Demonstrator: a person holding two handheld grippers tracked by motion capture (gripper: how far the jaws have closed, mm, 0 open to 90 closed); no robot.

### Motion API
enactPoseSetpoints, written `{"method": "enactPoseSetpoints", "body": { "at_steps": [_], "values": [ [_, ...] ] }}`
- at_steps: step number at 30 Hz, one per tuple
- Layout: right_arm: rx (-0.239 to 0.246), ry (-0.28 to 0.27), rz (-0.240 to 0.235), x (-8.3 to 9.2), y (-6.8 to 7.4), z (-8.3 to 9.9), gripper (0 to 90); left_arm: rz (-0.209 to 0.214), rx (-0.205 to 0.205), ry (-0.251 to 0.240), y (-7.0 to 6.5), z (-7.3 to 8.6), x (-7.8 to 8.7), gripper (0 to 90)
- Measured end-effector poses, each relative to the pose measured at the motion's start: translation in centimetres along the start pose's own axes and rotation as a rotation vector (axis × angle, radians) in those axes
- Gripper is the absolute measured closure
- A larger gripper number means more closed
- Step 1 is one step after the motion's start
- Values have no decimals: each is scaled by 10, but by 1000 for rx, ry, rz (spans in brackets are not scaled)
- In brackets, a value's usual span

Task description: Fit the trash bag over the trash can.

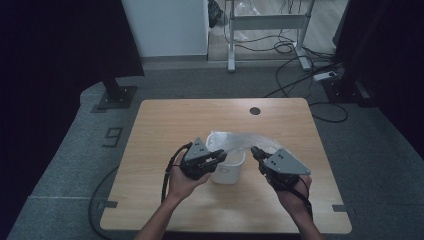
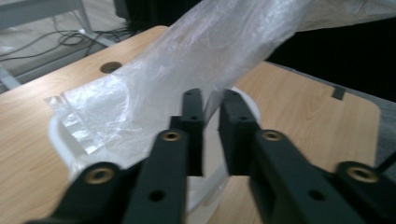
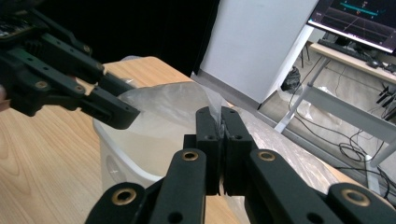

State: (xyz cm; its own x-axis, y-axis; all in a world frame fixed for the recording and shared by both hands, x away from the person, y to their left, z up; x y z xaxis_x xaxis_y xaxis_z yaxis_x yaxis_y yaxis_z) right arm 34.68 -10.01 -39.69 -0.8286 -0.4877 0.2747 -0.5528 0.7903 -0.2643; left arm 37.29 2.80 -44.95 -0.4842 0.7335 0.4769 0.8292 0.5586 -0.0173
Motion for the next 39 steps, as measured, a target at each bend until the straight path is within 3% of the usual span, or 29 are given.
{"method": "enactPoseSetpoints", "body": {
  "at_steps": [5, 12, 14, 15, 16, 17, 20, 26, 31, 34, 35, 36, 39],
  "values": [
    [9, -10, -2, 2, 2, -6, 868, 63, 13, 42, -7, 0, -14, 856],
    [25, 9, -16, -7, 9, -6, 869, 111, 35, 74, -10, 4, -23, 778],
    [32, 23, -17, -13, 11, -3, 868, 113, 46, 84, -8, 6, -23, 618],
    [33, 28, -16, -15, 12, -2, 868, 108, 48, 88, -7, 7, -23, 618],
    [35, 34, -18, -18, 12, 0, 869, 106, 48, 91, -7, 7, -22, 556],
    [34, 39, -16, -20, 12, 2, 871, 81, 43, 89, -5, 8, -18, 451],
    [30, 42, -12, -21, 11, 3, 872, 43, 38, 71, -1, 8, -14, 369],
    [35, 40, -12, -19, 11, 1, 872, 11, 30, 24, 3, 1, -3, 431],
    [41, 35, -19, -19, 15, -1, 872, 3, 13, -11, 1, -6, -3, 564],
    [40, 33, -24, -20, 16, -1, 872, 2, 11, -15, 0, -9, -5, 564],
    [41, 34, -28, -21, 17, -1, 872, 3, 6, -10, -1, -9, -6, 523],
    [42, 36, -31, -22, 18, -1, 873, -20, -9, -7, -2, -11, -7, 509],
    [48, 39, -36, -23, 21, -2, 872, -30, -25, -9, -5, -14, -7, 504]
  ]
}}
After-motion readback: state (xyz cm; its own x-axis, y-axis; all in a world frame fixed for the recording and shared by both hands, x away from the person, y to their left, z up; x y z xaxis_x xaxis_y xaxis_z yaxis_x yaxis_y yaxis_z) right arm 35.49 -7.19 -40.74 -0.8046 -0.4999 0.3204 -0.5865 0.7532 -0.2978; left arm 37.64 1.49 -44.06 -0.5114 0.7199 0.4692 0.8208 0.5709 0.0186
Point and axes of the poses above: each handheld gripper's, and its own axes: x roughly backward along the jaws, z roughly out of its underside, y roughly to its left, the point moved 10 cm from there along -x, roughly forward along the jaws, and after that the axes turned 1 degree about y, right-handed, at the moved point
